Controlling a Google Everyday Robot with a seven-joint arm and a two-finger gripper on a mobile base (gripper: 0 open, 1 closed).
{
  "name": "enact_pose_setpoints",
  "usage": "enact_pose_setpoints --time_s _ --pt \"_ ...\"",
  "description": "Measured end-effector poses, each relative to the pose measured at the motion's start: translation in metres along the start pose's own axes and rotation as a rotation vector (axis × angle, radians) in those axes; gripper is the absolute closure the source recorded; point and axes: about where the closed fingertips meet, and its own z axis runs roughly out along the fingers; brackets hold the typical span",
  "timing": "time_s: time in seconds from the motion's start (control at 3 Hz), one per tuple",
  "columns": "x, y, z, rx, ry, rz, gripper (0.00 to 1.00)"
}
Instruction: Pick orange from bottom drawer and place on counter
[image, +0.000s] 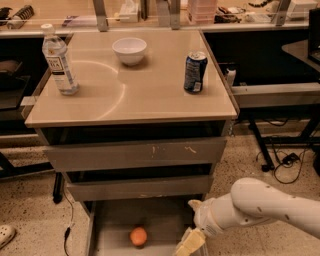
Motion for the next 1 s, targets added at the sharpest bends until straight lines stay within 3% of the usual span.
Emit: enact_pose_setpoints --time_s 0.33,1.0 --pt "0.014 -0.004 0.026 -0.023 -0.025 0.047 0.00" --pt "0.020 -0.008 0.042 -0.041 -0.046 0.023 0.00"
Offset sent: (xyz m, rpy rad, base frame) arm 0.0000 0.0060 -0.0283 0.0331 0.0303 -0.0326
